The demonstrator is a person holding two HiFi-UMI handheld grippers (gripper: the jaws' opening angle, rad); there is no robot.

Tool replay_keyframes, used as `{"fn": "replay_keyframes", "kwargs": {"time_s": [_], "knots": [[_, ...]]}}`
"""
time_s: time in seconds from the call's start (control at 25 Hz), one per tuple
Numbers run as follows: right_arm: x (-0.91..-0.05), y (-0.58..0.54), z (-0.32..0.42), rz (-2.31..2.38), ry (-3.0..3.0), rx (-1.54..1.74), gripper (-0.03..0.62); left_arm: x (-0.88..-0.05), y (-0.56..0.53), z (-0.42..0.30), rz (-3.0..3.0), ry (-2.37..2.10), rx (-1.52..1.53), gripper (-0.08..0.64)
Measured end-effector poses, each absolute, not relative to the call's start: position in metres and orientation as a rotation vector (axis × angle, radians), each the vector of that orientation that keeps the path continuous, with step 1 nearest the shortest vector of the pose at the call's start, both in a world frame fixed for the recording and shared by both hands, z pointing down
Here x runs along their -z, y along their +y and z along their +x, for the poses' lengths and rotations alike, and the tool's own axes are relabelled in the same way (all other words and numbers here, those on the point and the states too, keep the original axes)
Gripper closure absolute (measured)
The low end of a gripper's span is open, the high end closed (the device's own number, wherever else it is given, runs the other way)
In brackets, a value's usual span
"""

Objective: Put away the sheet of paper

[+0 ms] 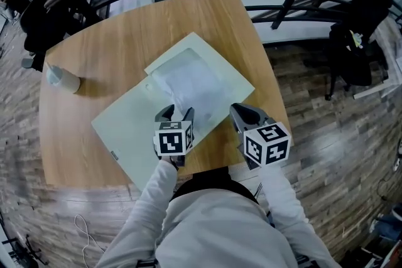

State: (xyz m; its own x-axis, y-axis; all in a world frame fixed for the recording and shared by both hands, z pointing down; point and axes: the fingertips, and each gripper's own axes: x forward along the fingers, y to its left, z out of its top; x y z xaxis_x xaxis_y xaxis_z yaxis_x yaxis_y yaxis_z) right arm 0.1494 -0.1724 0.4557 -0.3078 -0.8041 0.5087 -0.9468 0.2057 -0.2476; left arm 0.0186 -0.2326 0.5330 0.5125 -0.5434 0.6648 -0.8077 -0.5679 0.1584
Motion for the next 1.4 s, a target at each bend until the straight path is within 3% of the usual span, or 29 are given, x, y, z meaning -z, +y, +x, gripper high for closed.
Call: {"fn": "replay_keyframes", "kwargs": {"time_s": [0.12,0.28,0.56,1.4], "knots": [[-0.455,-0.170,0.147,1.644,-2.241,-0.758,0.548,-0.520,-0.230,0.011,2.334,-1.151,-0.756,0.334],[-0.448,-0.169,0.142,1.625,-2.286,-0.738,0.548,-0.494,-0.224,0.006,2.401,-1.193,-0.713,0.434],[-0.436,-0.164,0.137,1.610,-2.360,-0.660,0.548,-0.455,-0.211,0.008,2.530,-1.232,-0.637,0.514],[-0.419,-0.127,0.144,1.587,-2.415,-0.509,0.566,-0.409,-0.149,0.010,2.610,-1.263,-0.360,0.542]]}}
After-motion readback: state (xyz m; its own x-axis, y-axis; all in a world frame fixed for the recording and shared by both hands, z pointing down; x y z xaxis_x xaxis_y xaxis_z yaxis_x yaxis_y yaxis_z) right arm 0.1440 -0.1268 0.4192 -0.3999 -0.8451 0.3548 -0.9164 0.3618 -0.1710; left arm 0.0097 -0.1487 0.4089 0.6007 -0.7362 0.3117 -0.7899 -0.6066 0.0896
